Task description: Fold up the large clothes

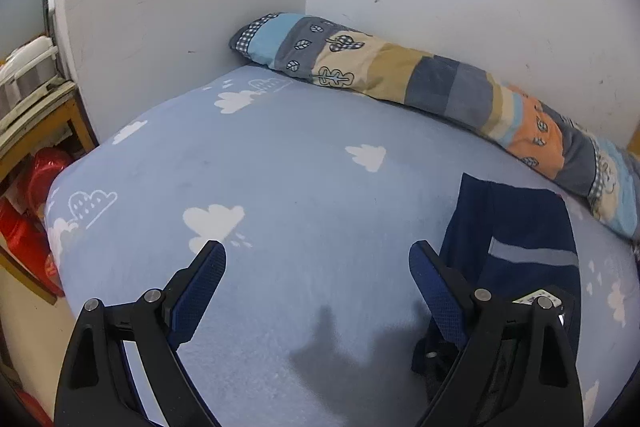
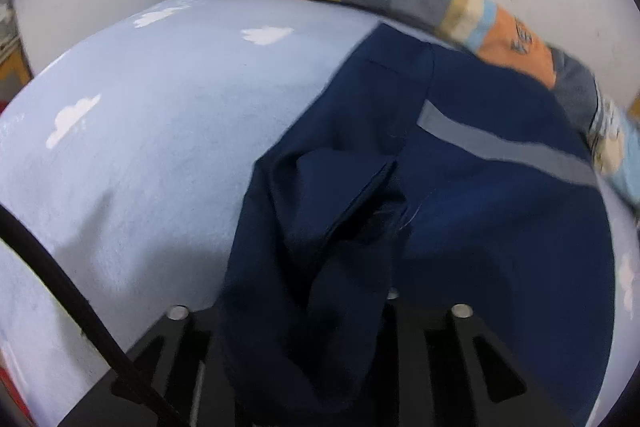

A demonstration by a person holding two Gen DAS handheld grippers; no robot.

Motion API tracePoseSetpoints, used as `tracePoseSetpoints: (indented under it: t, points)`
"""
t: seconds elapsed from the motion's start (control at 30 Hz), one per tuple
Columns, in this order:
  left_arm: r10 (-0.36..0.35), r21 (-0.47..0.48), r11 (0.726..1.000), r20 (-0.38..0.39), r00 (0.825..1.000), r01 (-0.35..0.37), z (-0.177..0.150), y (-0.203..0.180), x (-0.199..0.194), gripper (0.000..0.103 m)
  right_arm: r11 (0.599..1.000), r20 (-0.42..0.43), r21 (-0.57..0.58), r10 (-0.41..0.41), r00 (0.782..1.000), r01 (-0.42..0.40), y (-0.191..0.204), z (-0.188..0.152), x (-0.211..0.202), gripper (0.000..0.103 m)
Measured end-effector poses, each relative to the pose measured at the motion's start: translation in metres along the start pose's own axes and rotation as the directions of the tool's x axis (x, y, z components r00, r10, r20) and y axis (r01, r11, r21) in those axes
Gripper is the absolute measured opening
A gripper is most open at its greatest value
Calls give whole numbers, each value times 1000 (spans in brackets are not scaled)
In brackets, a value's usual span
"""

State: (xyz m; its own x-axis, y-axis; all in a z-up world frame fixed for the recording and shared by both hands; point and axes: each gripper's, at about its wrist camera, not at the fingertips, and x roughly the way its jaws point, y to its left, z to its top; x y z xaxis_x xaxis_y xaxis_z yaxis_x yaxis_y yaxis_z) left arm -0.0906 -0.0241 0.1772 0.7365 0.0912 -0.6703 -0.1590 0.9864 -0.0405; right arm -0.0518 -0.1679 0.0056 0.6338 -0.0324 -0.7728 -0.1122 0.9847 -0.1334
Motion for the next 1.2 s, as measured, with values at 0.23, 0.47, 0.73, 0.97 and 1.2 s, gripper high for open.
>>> tracePoseSetpoints:
  t: [0.23,0.47,0.73,0.97,1.2]
  points:
    - [-18,-9,1000,26,999,18,4,-2,-7,92,985,-6,-88,150,989,-150,17,-2,-37,91]
    - [-40,-12,999,35,999,41,2,-2,-10,92,963,122,13,266,956,-270,-55,-21,-116,73]
    - [-223,56,972,-57,973,226,-14,-56,14,92,967,158,191,141,977,-171,-183,-38,-163,26]
    - [-352,134,915,-192,916,379,-48,-125,53,92,947,89,228,210,974,-225,-188,-64,-127,22]
    - [-152,252,936,-343,927,247,-96,-132,124,97,981,-64,116,161,985,-153,-166,-79,-76,19]
